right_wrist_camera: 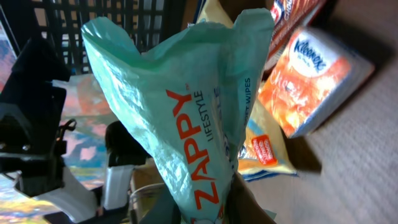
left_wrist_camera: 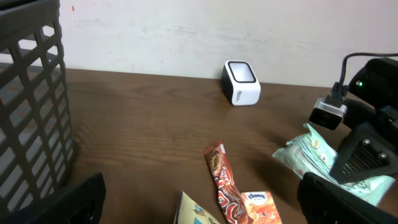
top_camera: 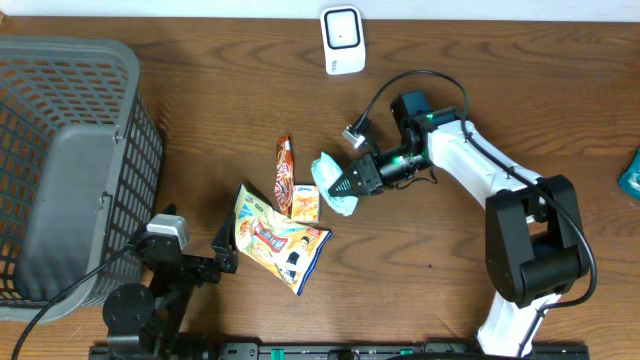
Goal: Scan the item barcode
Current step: 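Hold the wet wipes pack in front of the scanner face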
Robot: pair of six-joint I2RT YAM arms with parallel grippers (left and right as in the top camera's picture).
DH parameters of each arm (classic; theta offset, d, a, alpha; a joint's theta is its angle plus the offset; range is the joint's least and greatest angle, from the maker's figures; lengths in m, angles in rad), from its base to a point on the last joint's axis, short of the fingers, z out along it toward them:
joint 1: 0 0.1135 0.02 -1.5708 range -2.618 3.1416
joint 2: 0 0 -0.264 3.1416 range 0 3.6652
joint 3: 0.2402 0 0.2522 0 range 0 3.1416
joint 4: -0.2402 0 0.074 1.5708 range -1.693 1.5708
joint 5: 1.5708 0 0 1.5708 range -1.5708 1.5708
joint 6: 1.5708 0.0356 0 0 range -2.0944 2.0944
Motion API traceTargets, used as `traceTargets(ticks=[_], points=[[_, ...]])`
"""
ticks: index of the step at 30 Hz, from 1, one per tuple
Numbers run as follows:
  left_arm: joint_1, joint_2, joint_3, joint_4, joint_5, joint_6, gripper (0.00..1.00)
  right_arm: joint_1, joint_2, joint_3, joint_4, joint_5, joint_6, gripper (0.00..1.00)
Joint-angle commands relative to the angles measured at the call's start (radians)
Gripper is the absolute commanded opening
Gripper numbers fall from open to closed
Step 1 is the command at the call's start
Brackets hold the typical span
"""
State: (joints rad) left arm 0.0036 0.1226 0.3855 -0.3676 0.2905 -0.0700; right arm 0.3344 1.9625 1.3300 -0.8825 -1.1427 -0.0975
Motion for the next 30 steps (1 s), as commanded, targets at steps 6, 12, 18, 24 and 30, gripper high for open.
traceTargets(ticks=[6, 12, 18, 24, 30], points=[[-0.003, -0.002, -0.005, 0.001, 0.016, 0.014, 0.98, 0.017, -0.006, 0.032, 0.151, -0.053, 0.007, 0.01], [-0.003, -0.002, -0.005, 0.001, 0.016, 0.014, 0.98, 0.017, -0.006, 0.032, 0.268, -0.044, -0.088, 0.01], [-0.003, -0.002, -0.005, 0.001, 0.016, 0.014, 0.98, 0.021, -0.006, 0.031, 0.365, 0.151, -0.103, 0.01], [-0.003, -0.002, -0.005, 0.001, 0.016, 0.014, 0.98, 0.054, -0.006, 0.031, 0.491, 0.278, -0.127, 0.01], [-0.003, -0.002, -0.005, 0.001, 0.016, 0.014, 0.98, 0.084, -0.006, 0.032, 0.632, 0.607, -0.064, 0.01]])
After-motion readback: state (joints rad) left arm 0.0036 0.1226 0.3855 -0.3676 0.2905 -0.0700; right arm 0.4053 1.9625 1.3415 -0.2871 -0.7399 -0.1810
